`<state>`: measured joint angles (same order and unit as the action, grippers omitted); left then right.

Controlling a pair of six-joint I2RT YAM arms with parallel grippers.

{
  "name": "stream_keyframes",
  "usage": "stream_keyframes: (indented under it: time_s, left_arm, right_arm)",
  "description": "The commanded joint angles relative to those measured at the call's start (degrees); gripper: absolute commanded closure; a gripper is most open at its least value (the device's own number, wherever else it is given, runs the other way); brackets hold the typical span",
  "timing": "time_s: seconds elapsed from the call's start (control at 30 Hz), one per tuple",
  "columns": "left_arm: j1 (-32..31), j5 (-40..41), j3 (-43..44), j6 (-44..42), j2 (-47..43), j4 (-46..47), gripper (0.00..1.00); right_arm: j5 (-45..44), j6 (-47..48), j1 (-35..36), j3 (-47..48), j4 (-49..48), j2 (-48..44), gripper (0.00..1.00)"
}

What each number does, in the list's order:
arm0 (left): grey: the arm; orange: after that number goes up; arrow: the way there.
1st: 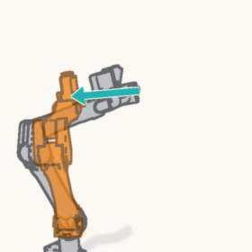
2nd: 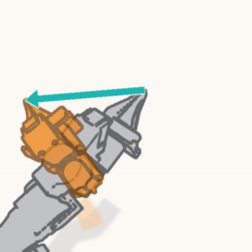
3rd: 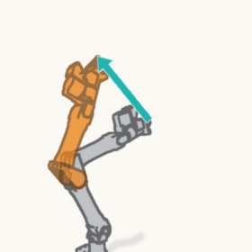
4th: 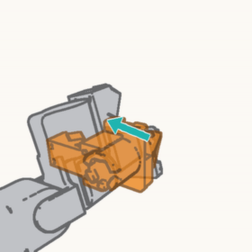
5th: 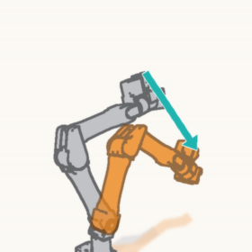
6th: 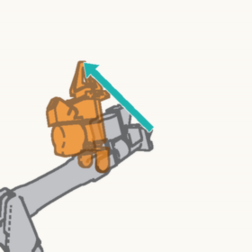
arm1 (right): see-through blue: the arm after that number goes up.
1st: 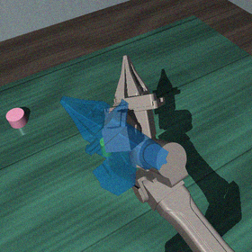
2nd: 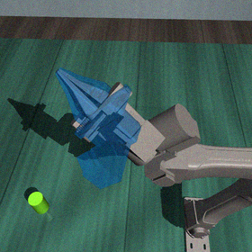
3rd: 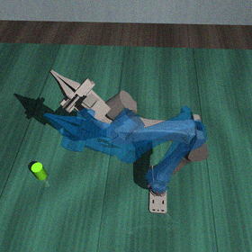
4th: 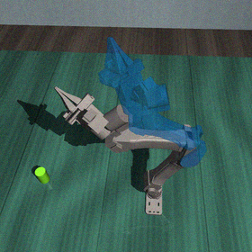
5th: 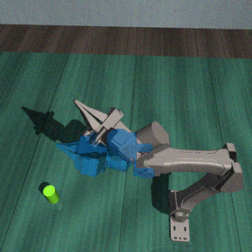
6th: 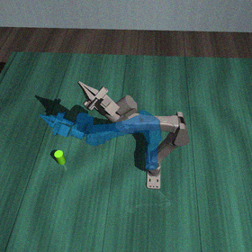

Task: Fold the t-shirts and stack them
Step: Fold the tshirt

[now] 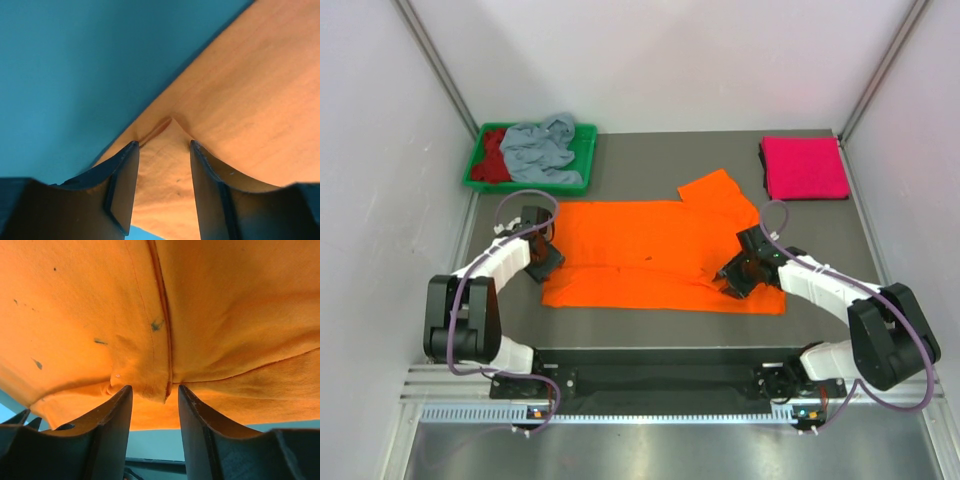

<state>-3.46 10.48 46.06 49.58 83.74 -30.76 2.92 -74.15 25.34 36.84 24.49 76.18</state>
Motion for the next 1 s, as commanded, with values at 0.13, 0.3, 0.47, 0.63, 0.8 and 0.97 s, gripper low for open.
stream_keyframes:
  time_s: [0.13,0.3,0.47,0.63,0.8,0.97]
  left_arm:
    - [0.21,3.84,1.66,-1.51,1.77,2.02,0.54]
    - [0.21,5.34,2.28,-2.12,1.51,2.02,0.66]
    - [0.21,5.17,2.98,-2.39,1.51,2.29,0.91]
    - [0.21,5.78,4.3,-2.74,2.21,1.24,1.0]
    - [0.21,7.18,4.47,-2.74,2.91,1.06,1.0]
    - [0.21,8.06,4.3,-2.74,2.74,0.97,1.0]
  right_arm:
    - [-4.59,0.06,0.76,2.18,-1.38,0.46,0.73]
    - [-6.26,1.37,0.76,2.8,-2.78,1.33,0.94]
    - [-5.82,4.53,0.76,3.59,-6.81,2.13,1.0]
    - [-6.52,8.4,0.76,5.87,-7.44,3.53,1.0]
    - [-6.08,11.92,0.76,7.1,-10.86,5.9,1.0]
    - [-4.5,16.04,1.11,8.16,-14.38,8.98,1.0]
